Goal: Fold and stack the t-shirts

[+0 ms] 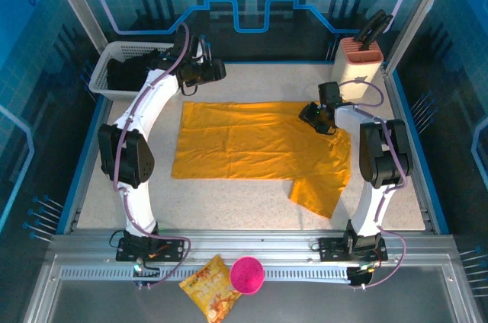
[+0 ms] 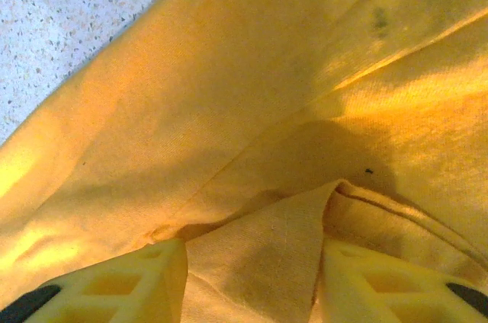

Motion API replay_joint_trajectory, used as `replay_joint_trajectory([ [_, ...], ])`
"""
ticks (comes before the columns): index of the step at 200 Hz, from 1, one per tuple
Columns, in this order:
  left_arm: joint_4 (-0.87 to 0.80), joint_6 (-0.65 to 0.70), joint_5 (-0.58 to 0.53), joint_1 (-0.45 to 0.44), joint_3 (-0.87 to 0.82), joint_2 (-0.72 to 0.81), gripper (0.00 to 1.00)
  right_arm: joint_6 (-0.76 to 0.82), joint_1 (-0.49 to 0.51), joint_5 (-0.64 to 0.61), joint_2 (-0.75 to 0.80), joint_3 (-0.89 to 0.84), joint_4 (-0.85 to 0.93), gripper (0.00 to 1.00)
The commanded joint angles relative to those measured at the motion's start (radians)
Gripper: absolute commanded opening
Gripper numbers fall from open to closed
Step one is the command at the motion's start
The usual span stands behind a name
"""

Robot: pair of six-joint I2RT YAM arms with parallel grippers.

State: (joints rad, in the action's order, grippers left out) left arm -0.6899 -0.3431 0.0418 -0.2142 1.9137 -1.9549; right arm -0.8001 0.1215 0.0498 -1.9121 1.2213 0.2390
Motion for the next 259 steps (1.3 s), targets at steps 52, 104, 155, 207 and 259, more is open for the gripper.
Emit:
replay_joint_trajectory([
  [52, -0.008, 0.030, -0.004, -0.004, -0.015, 0.027, 0.80, -0.026, -0.012, 0.042, -0.025, 0.017, -0.028, 0.00],
  [104, 0.002, 0.048, -0.008, -0.004, -0.043, 0.051, 0.80, -0.168, 0.065, -0.049, 0.091, -0.083, -0.071, 0.00],
  [155, 0.006, 0.083, -0.014, -0.004, -0.059, 0.055, 0.80, -0.381, 0.175, -0.199, 0.139, -0.188, -0.144, 0.00],
  [207, 0.015, 0.099, -0.010, -0.003, -0.059, 0.051, 0.81, -0.476, 0.246, -0.254, 0.127, -0.210, -0.158, 0.00],
  [259, 0.013, 0.106, 0.015, -0.002, -0.061, 0.073, 0.85, -0.482, 0.261, -0.274, 0.143, -0.210, -0.114, 0.24],
])
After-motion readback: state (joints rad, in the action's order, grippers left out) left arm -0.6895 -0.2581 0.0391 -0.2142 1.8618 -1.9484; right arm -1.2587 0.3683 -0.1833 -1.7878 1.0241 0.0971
